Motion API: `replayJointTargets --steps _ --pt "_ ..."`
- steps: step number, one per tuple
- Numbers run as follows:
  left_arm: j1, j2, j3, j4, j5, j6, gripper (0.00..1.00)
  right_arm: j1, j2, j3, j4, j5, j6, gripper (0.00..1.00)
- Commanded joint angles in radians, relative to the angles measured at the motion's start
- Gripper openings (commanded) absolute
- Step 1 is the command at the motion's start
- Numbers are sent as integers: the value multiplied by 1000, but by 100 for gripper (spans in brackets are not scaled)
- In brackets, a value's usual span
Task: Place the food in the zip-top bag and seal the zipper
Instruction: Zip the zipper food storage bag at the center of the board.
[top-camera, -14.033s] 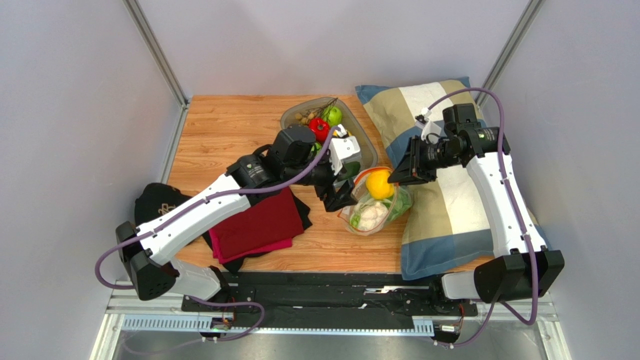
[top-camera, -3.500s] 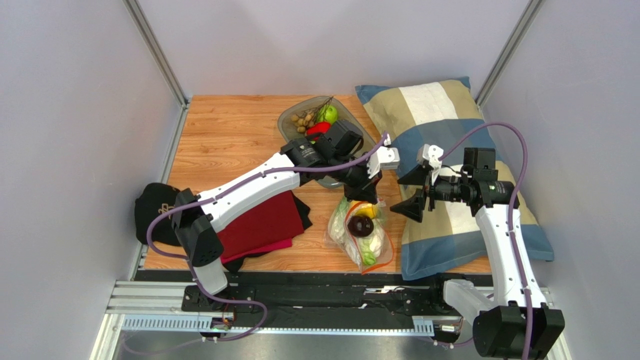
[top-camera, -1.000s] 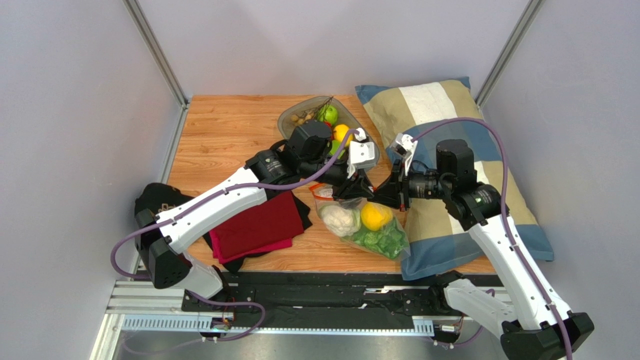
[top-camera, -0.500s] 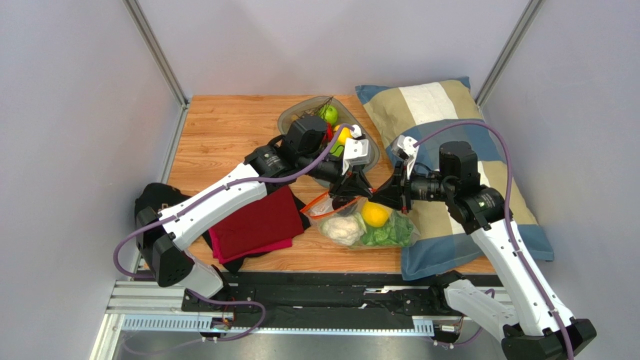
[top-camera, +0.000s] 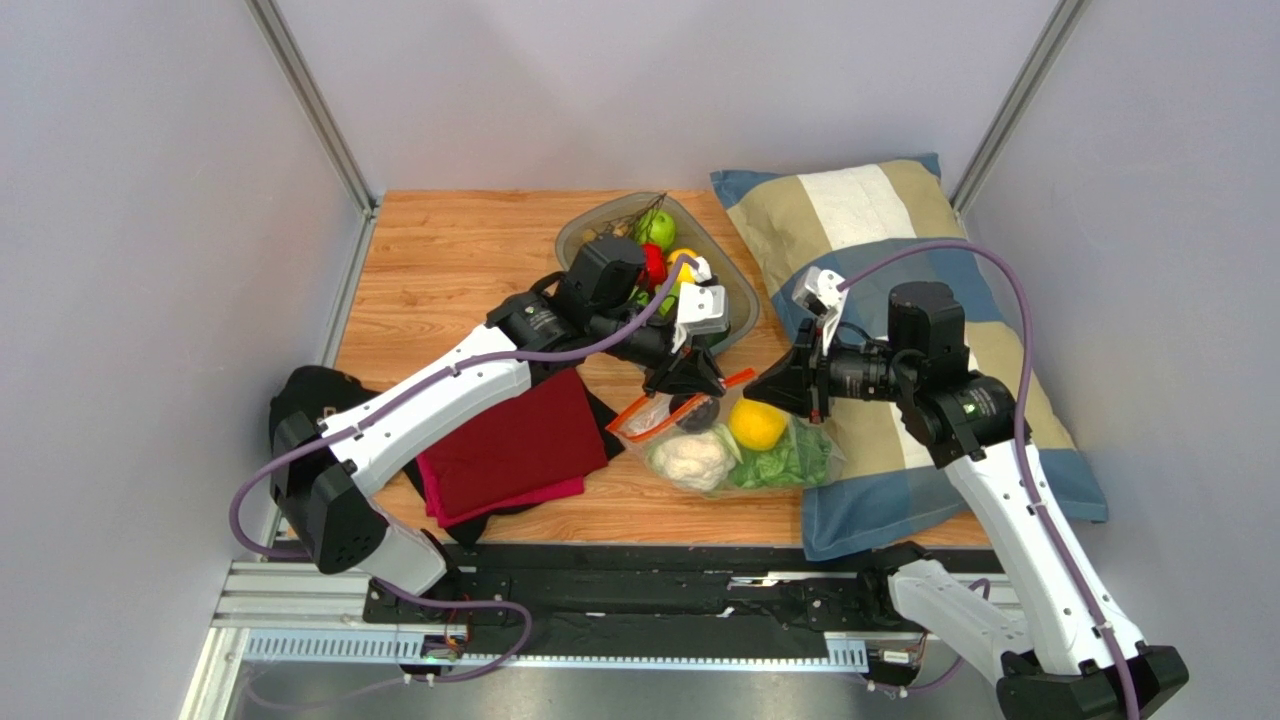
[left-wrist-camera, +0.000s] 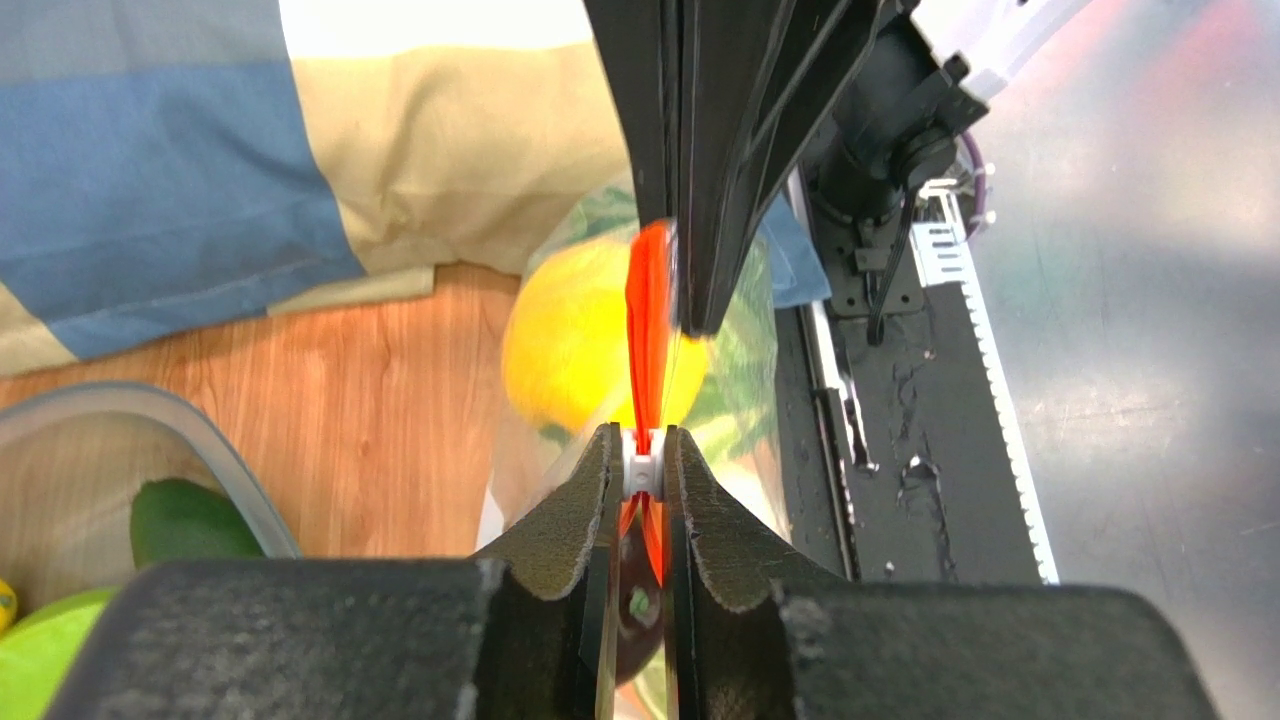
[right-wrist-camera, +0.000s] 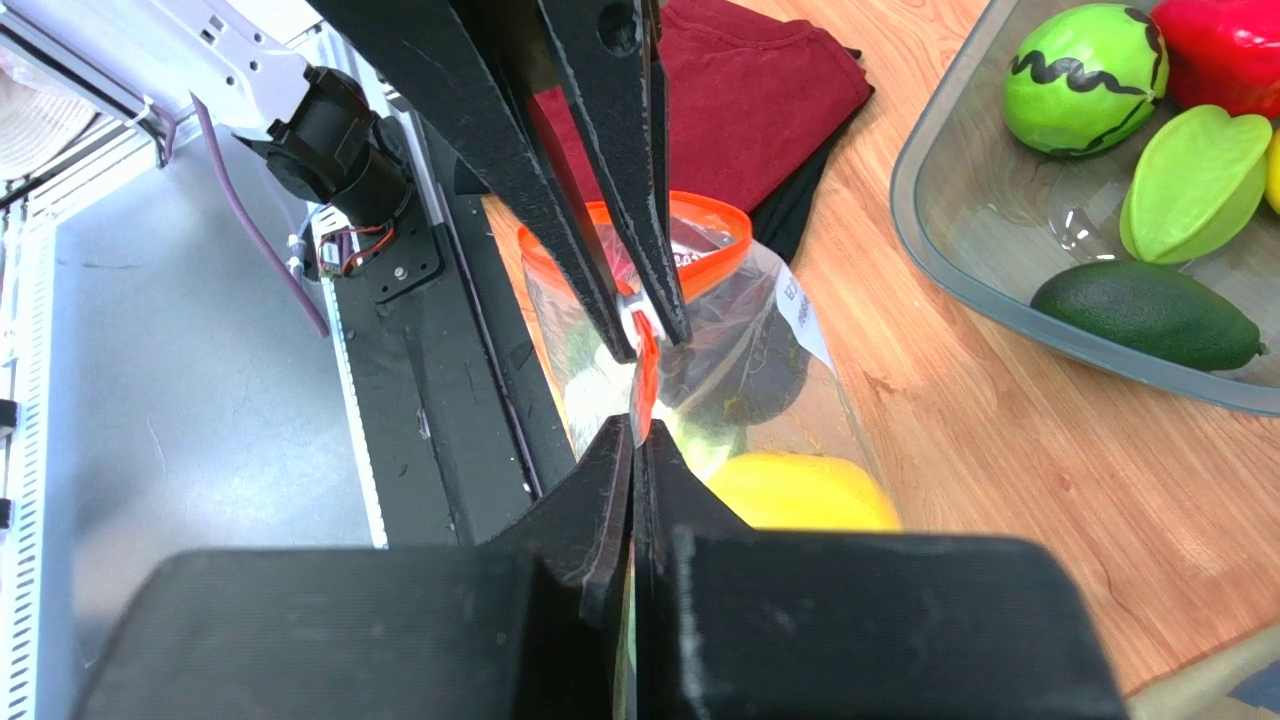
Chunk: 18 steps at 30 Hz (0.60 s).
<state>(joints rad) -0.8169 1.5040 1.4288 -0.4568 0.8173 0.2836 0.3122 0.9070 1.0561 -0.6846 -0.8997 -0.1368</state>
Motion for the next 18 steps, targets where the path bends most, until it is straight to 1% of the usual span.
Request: replayJointTargets --steps 1,10,18 --pt "35 -25 -45 -100 -43 58 3 -24 -43 85 60 -44 -11 0" --pt "82 -74 -110 -186 -67 121 3 -100 -37 94 69 8 20 0" --pt "137 -140 -186 -250 -90 163 3 -185 -28 85 79 -5 51 0"
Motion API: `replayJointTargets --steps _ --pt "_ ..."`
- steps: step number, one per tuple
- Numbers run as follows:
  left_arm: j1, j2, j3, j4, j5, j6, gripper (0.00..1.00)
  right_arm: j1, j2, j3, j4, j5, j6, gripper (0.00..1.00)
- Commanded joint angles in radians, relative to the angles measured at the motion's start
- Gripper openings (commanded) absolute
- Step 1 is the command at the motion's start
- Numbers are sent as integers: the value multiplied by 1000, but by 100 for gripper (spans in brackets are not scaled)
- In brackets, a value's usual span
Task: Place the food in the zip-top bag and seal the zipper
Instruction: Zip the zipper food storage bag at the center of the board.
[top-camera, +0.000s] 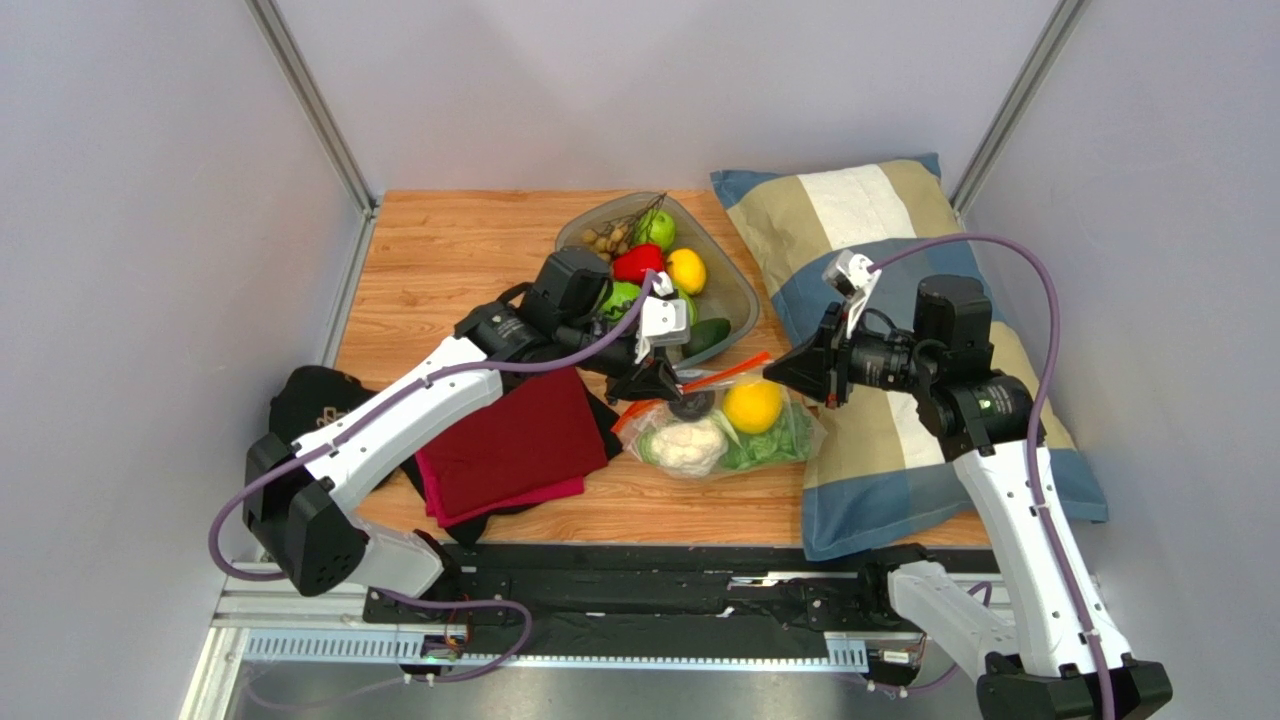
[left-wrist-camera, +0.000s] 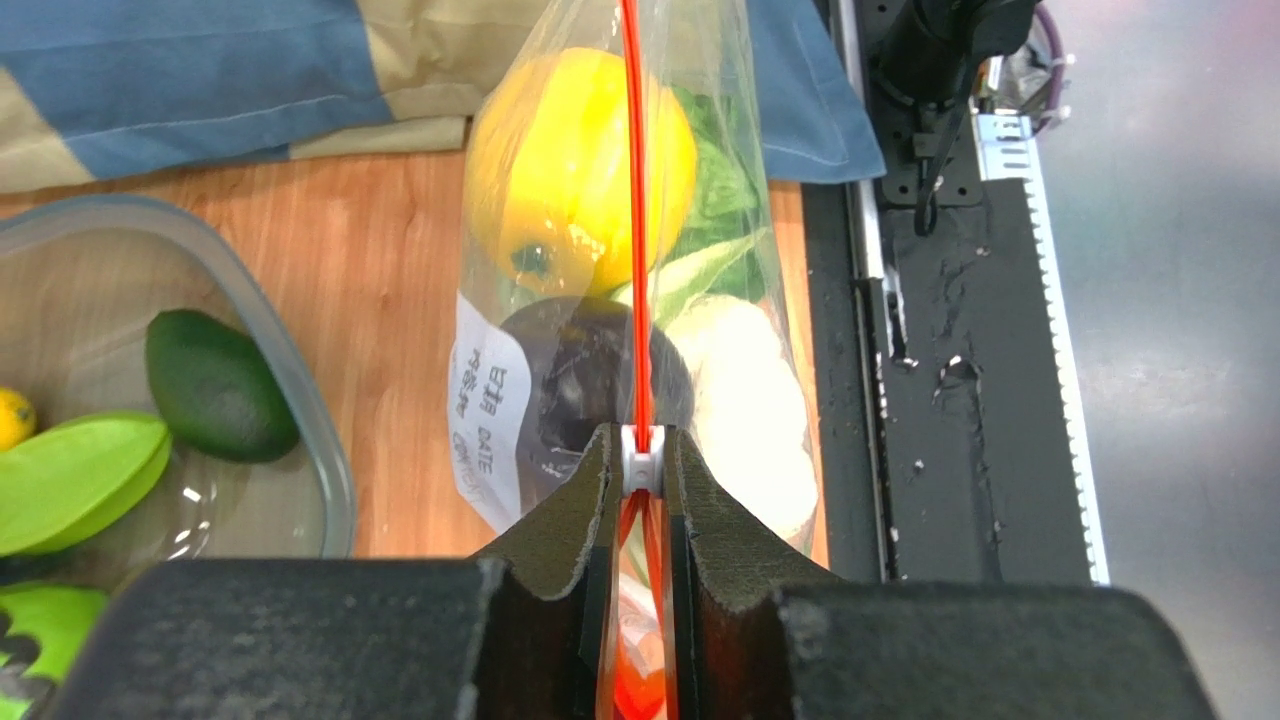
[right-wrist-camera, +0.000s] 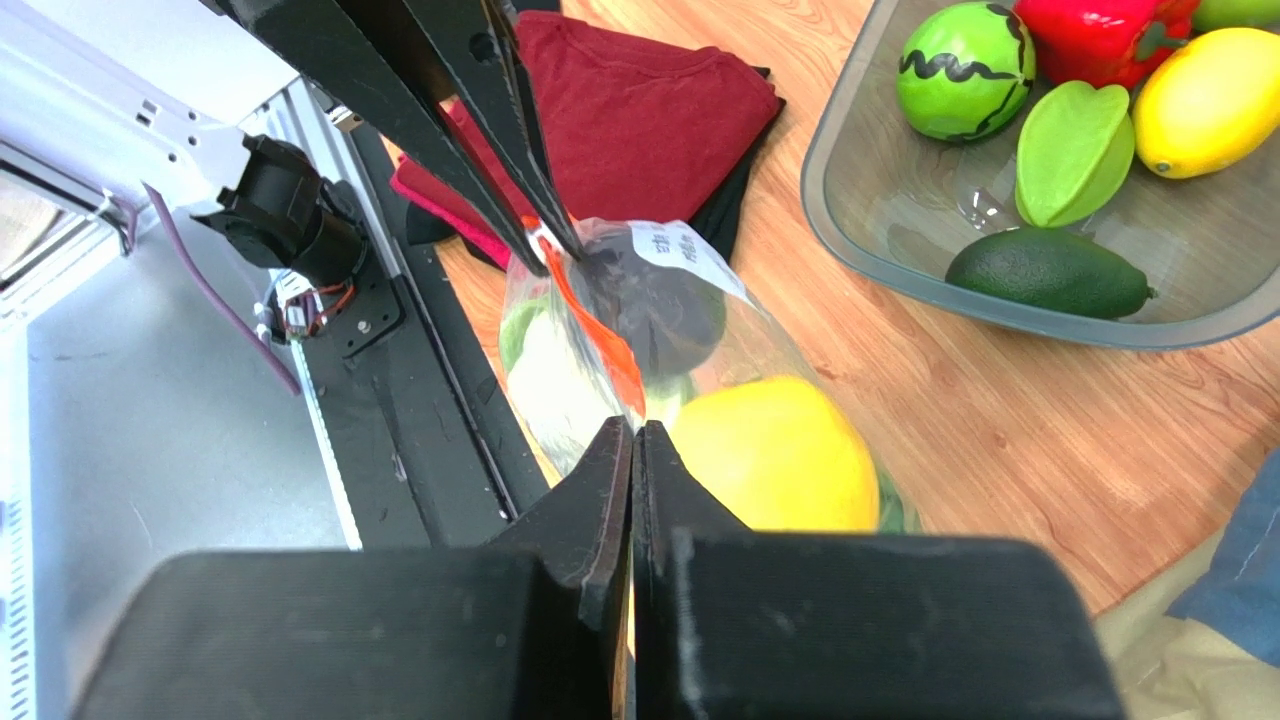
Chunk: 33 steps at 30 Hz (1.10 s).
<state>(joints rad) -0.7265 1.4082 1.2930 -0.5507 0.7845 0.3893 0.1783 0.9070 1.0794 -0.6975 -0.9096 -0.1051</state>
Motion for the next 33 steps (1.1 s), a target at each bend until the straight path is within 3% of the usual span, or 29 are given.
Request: replayJointTargets --steps 1,9,10,11,12,13,14,23,29,33 --pt "58 -49 -55 -163 -59 65 2 -57 -26 62 95 5 22 0" --pt "76 -71 -22 -213 -44 79 0 -86 -22 19 92 -95 -14 0" --pt "72 -63 1 -215 -30 48 0 -86 -20 11 92 -118 -22 10" --pt "64 -39 58 -218 -27 36 0 -85 -16 11 89 -164 -33 52" --pt "55 -25 89 -239 -25 33 0 -83 -17 14 82 -182 -50 67" --pt "30 -12 118 -250 -24 37 0 -70 -19 22 82 -190 -91 92" --pt "15 7 168 -256 -25 40 0 -59 -22 28 84 -186 -114 99" --pt "-80 161 386 -324 -15 10 0 101 21 102 -40 -121 -410 97" --pt "-90 169 382 -341 21 31 0 219 41 16 39 -8 -499 94" --pt "-91 173 382 -341 24 5 0 247 96 -1 26 11 -562 84"
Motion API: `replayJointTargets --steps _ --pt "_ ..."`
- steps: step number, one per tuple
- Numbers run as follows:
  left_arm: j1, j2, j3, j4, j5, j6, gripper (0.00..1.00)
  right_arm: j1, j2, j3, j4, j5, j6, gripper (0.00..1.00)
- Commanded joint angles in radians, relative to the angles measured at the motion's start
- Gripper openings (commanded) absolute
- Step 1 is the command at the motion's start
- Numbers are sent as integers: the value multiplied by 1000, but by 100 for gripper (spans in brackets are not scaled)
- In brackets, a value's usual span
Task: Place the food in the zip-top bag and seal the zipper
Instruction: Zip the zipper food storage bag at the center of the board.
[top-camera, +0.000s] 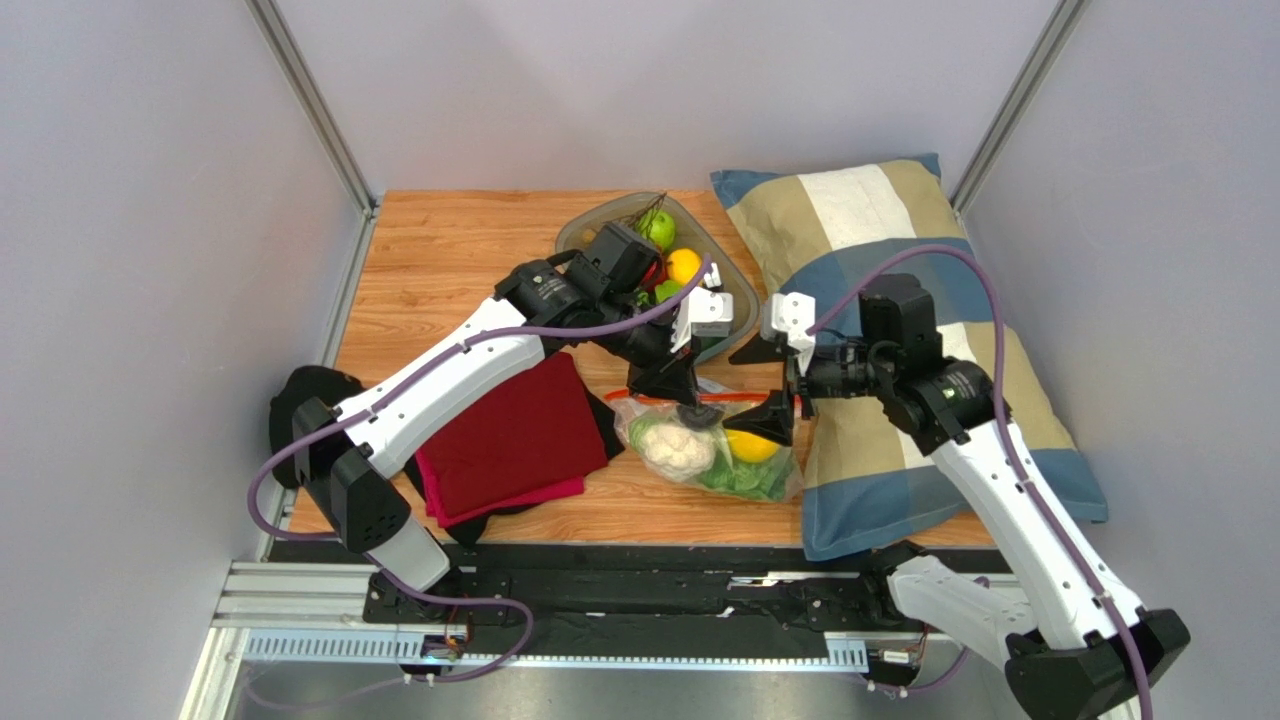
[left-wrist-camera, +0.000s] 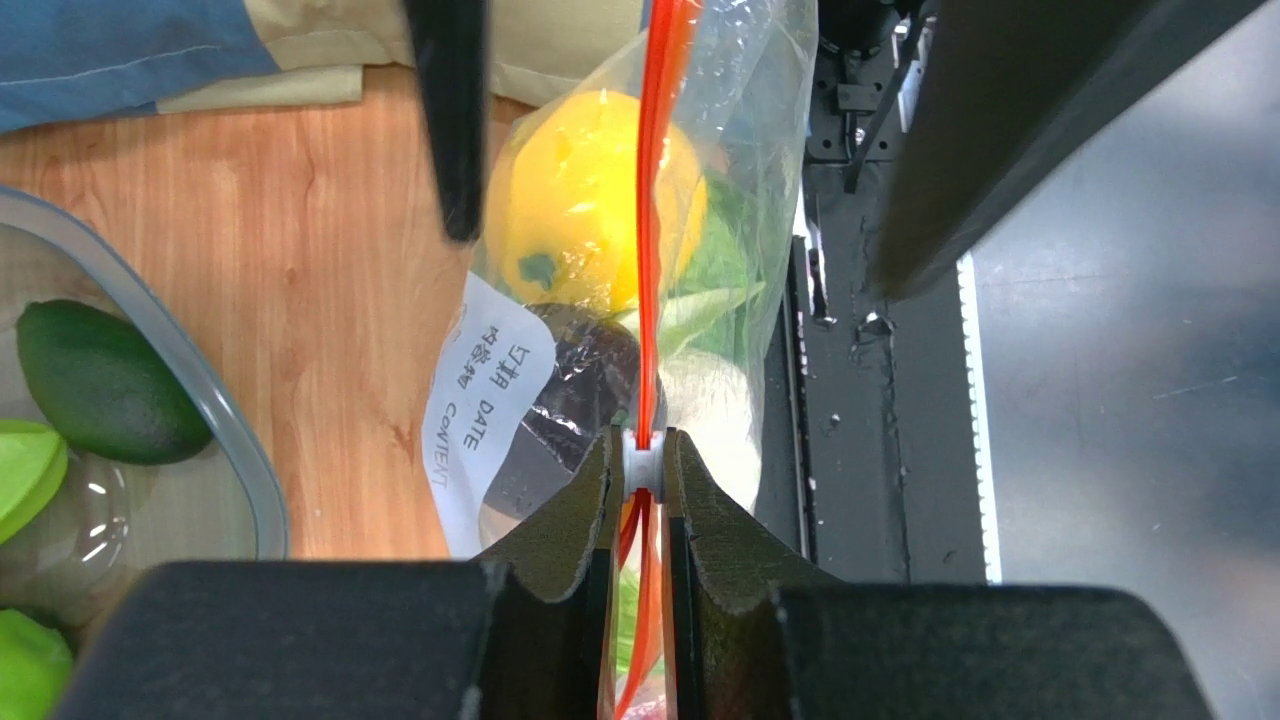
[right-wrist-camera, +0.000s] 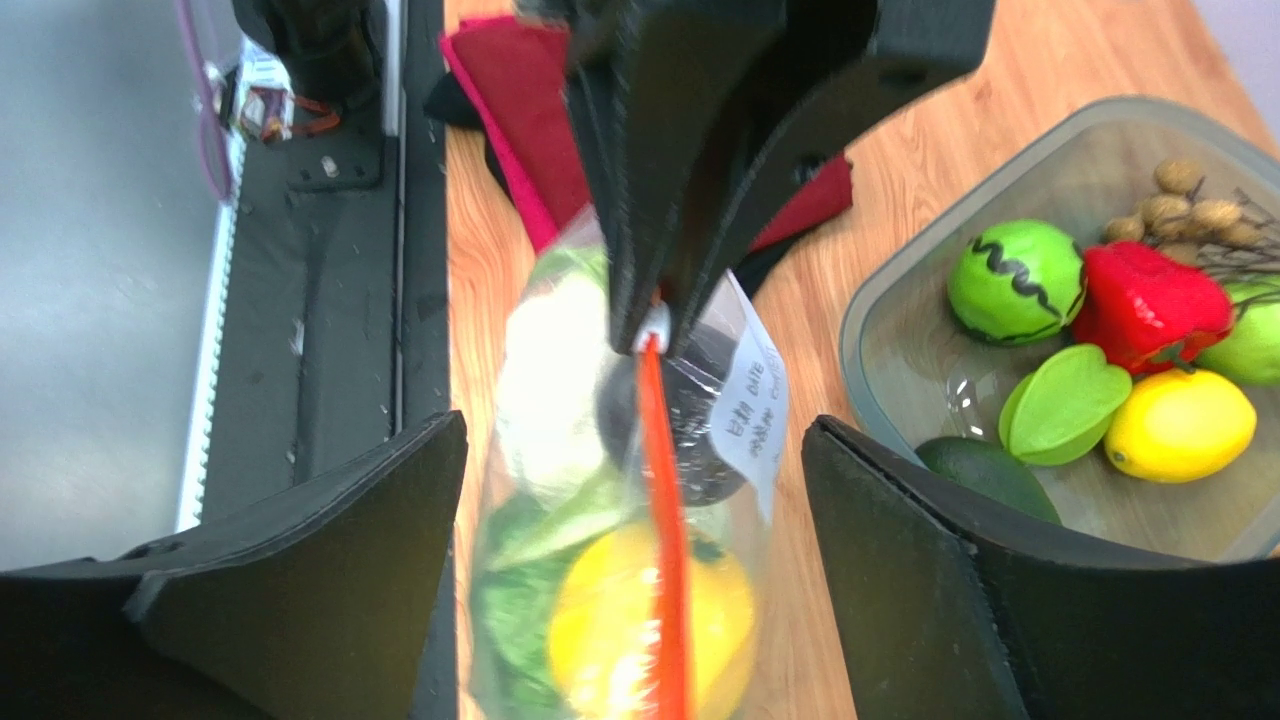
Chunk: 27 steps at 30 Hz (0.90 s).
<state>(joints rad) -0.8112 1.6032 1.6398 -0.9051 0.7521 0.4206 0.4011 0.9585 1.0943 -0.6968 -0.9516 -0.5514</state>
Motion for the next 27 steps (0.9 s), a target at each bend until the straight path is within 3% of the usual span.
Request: replayJointTargets --steps 1,6,10,17,27 --pt "-6 -20 35 15 64 -31 0 33 52 -23 16 63 -123 78" --pt "-6 -23 35 29 72 -49 0 64 49 -95 48 114 -114 62" --pt "-8 -35 37 25 55 -40 0 88 34 -139 89 201 -58 0" --pt "4 -61 26 -136 -85 110 0 91 -1 -140 37 281 -62 0" --pt "144 -109 -32 -285 -186 254 0 76 -33 -137 -27 310 -96 0"
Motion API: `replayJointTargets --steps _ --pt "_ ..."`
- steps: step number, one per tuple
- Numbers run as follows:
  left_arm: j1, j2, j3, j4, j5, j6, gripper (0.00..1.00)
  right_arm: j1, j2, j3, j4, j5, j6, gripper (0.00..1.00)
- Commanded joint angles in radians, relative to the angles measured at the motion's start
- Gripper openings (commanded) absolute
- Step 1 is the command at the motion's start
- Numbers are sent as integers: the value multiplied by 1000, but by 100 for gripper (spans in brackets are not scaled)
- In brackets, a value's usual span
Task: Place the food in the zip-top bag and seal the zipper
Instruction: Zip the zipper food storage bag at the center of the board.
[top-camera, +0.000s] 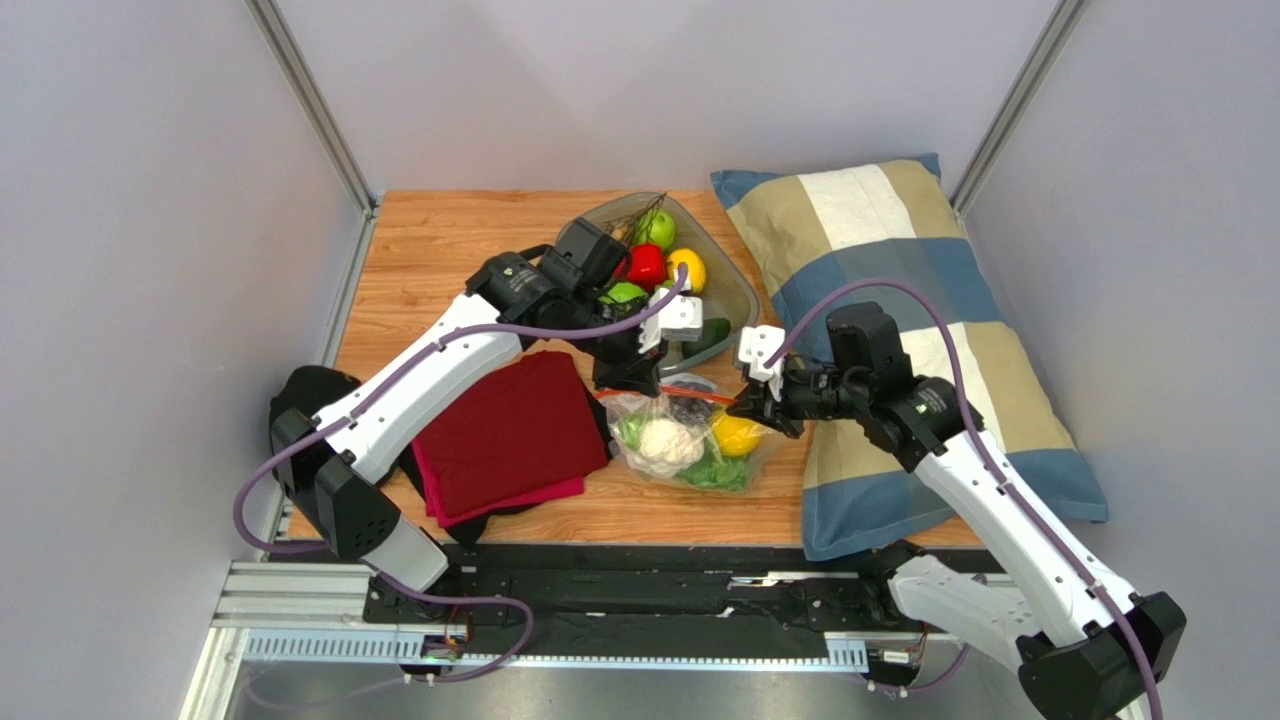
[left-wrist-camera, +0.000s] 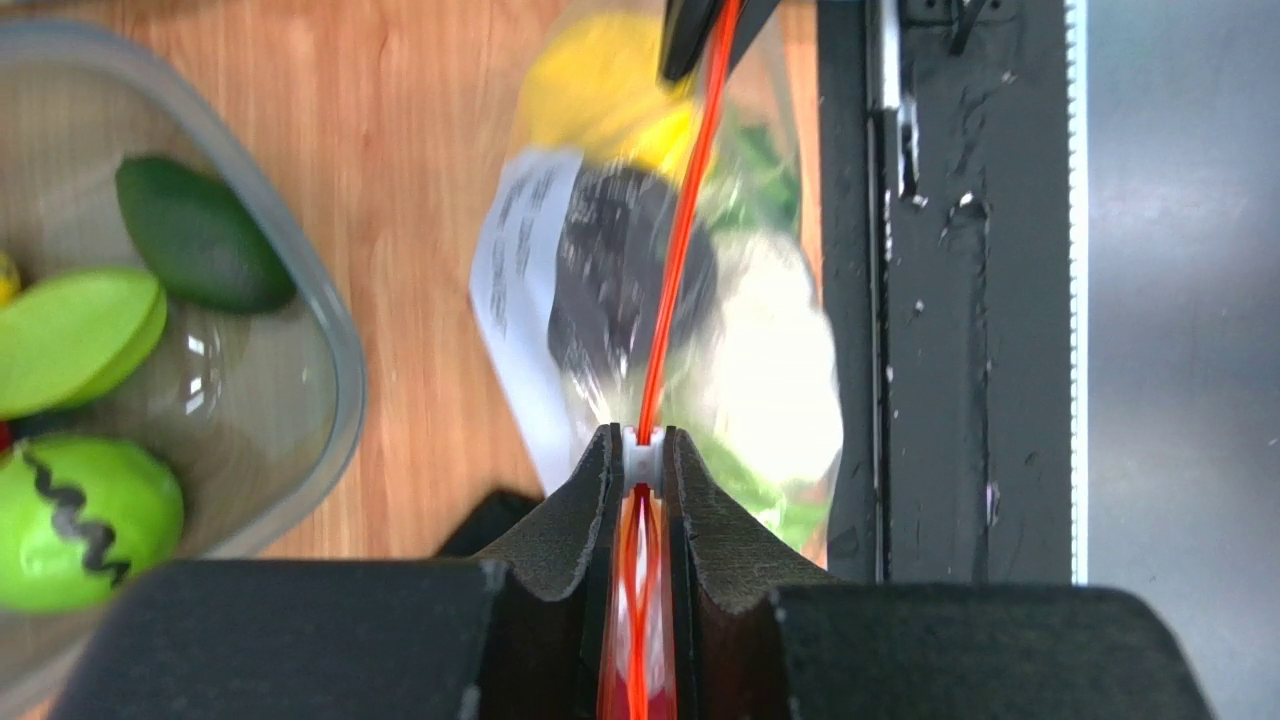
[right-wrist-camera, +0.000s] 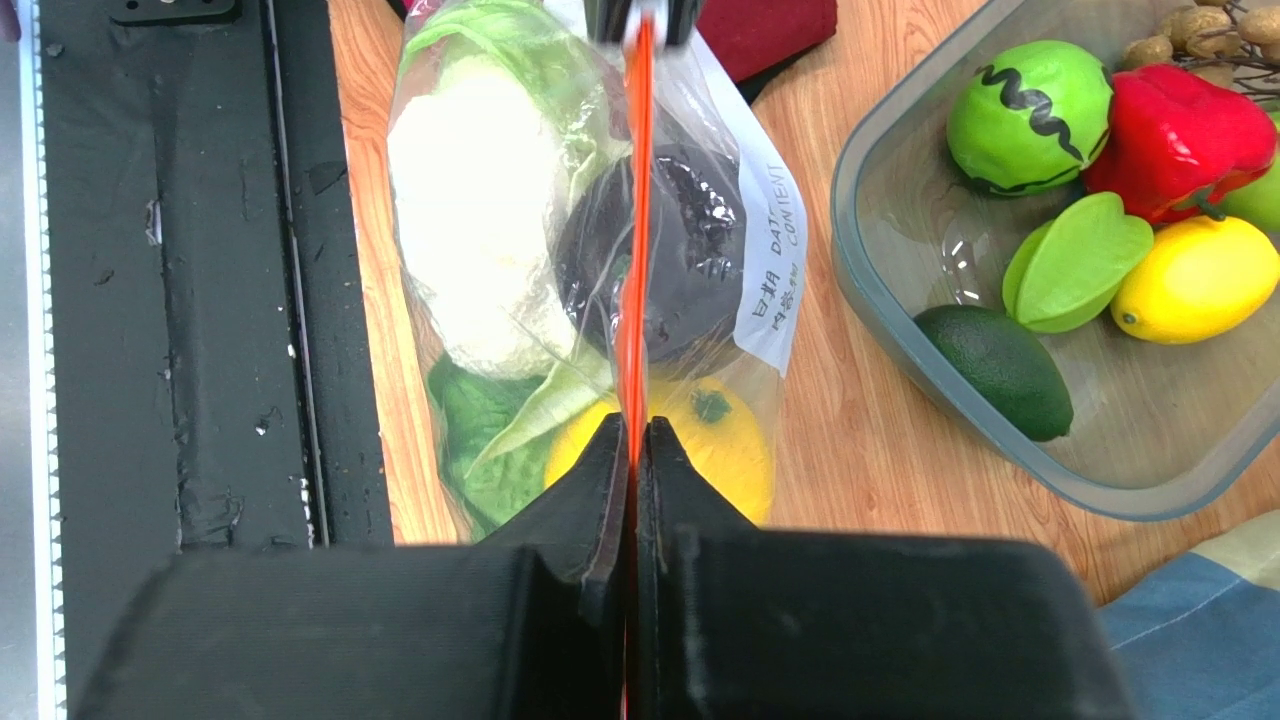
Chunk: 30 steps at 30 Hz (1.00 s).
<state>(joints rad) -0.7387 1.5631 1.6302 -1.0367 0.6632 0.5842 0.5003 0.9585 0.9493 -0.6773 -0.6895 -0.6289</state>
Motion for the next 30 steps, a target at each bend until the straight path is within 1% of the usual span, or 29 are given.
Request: replayJointTargets --steps 1,9,11,14,15,17,18,19,21,22,25,26,28,30 --pt "81 -78 -39 -158 -100 100 0 -32 -32 11 -51 48 -17 0" --pt "177 -153 -124 -174 -135 146 0 -75 -27 35 -97 45 -25 0" --pt "194 -175 -141 -178 -126 144 0 -82 -27 37 -100 36 -26 0" --pt "194 -195 -139 -194 -79 138 0 -82 -15 48 -107 7 -25 0" --pt "194 -199 -135 -198 -32 135 0 -80 -9 58 -113 -4 -20 0" --pt "194 -209 -110 -215 18 114 0 -80 11 80 -136 -57 -28 0" --pt "194 -207 -95 -235 88 120 0 -82 22 119 -178 -80 -34 0" --pt "194 -199 -55 -285 126 127 0 -80 34 141 -204 -132 -35 0" --pt "194 -187 -21 -324 208 128 0 -78 66 192 -298 -185 -52 0" --pt "194 -186 -4 -344 223 126 0 -75 77 228 -329 -217 -63 0" --pt "194 -160 -13 -365 222 141 0 -55 129 244 -389 -212 -104 0" --pt "194 -146 -13 -384 220 182 0 -54 147 244 -416 -214 -123 0" --pt "194 -104 2 -430 222 209 0 -54 183 243 -429 -199 -150 0" --pt "194 -81 14 -459 242 236 0 -54 184 246 -449 -197 -161 0"
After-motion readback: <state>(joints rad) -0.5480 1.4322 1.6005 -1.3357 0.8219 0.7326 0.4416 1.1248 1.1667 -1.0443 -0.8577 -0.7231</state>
